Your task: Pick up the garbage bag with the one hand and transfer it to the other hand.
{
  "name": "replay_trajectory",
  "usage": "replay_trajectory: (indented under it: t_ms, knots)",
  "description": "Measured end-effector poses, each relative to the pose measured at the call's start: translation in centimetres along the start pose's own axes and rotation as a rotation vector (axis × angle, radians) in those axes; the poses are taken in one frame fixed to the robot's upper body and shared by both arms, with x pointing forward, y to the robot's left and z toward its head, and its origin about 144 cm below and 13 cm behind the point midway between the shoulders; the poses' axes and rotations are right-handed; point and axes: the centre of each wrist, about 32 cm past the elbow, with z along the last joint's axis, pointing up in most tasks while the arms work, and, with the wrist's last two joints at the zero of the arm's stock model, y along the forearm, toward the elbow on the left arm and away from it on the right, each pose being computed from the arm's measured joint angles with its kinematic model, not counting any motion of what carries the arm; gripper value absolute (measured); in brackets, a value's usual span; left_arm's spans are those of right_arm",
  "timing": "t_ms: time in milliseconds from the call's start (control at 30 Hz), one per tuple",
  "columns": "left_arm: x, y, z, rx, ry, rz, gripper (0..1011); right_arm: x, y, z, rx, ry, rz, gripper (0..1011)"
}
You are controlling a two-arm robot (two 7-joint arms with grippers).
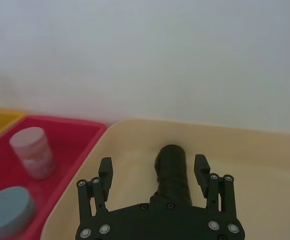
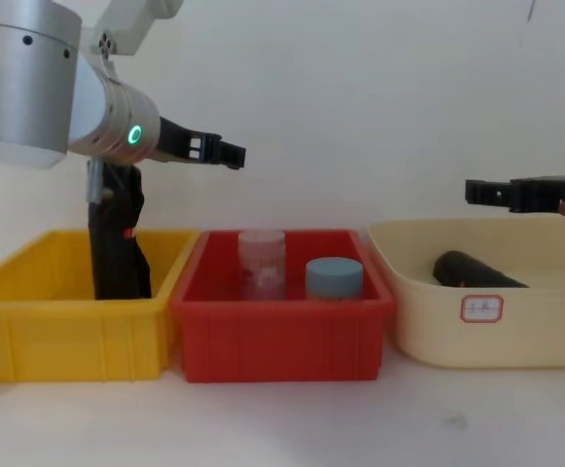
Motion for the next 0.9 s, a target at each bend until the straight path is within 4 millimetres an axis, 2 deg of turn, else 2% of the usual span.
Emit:
replay_trajectory:
  t_ms: [467,900]
  knots:
    - [-0.1,-0.4,-0.2,0.027,-0.009,0.045,1001,-0.7,-0.5,2.0,-0.044,-0.036,0.162,1000]
    - [-0.1,-0.5,-0.3,0.036,-0.013,0.060,1002,-3.5,0.2,3.9,-0.102,-0.157,0.304,1000]
